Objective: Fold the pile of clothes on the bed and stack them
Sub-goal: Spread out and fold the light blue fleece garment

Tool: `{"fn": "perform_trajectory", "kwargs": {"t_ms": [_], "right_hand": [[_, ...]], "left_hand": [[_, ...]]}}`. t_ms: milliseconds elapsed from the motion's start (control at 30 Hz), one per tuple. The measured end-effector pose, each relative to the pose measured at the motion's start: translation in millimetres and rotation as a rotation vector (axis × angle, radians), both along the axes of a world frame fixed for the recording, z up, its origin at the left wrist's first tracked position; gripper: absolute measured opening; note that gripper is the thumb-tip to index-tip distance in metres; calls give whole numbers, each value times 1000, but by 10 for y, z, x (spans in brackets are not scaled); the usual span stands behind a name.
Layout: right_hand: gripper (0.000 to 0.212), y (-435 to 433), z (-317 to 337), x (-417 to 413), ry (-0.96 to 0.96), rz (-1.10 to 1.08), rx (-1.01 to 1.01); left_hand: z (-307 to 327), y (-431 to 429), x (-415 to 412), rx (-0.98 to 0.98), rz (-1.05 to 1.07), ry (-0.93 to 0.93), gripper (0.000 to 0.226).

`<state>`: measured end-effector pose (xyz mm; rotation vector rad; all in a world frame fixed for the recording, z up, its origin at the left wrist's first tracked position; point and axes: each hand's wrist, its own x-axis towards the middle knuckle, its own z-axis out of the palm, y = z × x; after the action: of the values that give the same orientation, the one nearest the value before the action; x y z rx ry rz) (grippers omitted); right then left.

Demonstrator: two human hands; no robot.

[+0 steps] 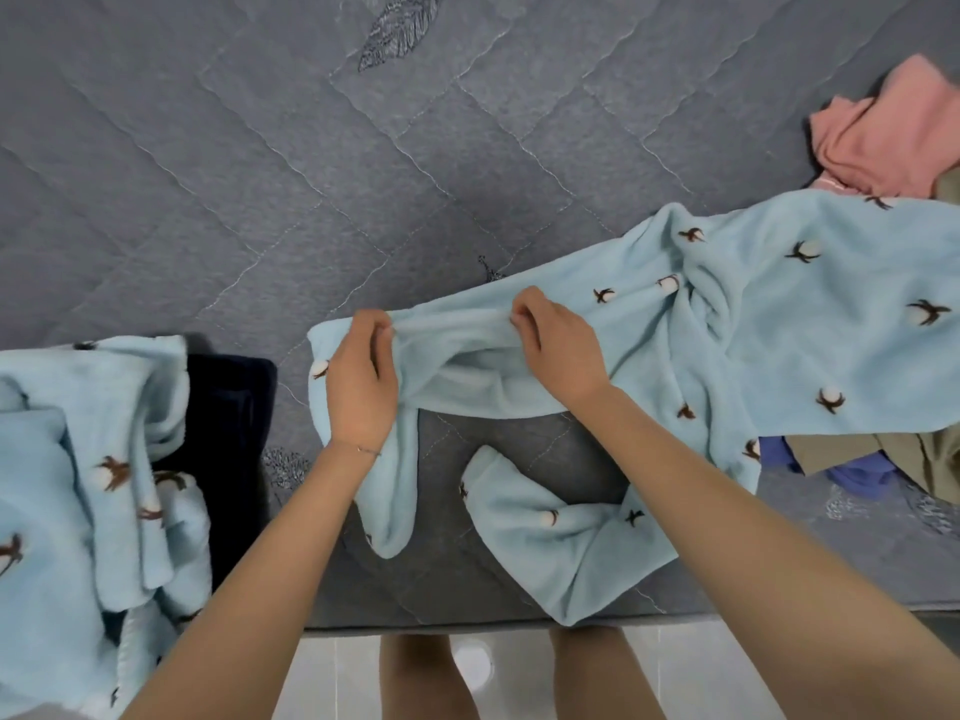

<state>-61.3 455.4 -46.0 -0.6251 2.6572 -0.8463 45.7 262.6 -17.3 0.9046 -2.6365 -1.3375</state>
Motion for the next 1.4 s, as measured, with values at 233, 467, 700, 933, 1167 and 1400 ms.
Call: {"fn": "perform_trajectory", "kwargs": {"t_ms": [233,467,700,933,1167,1400], "right_hand": [[17,-327,207,-607,246,-37,-114],[15,-341,23,-682,125,34,-82],[44,21,-294,-899,-62,-38,184],[12,132,-262,-1145,-268,-107,149],[6,135,-188,-1120,-227,-64,159],[13,62,-118,-1285,-162,-182,16]], "left_hand": [[93,-270,-648,-49,-15,91,12],[-87,-530,-742,-55,-1,-3,14],[-282,-622,-555,-62,-199,-85,16],[-219,-568,-734,262,-59,-155,41],[-268,-420,-871,156,-191,-194,16],[-117,-419,-1066,244,-136,62,8]]}}
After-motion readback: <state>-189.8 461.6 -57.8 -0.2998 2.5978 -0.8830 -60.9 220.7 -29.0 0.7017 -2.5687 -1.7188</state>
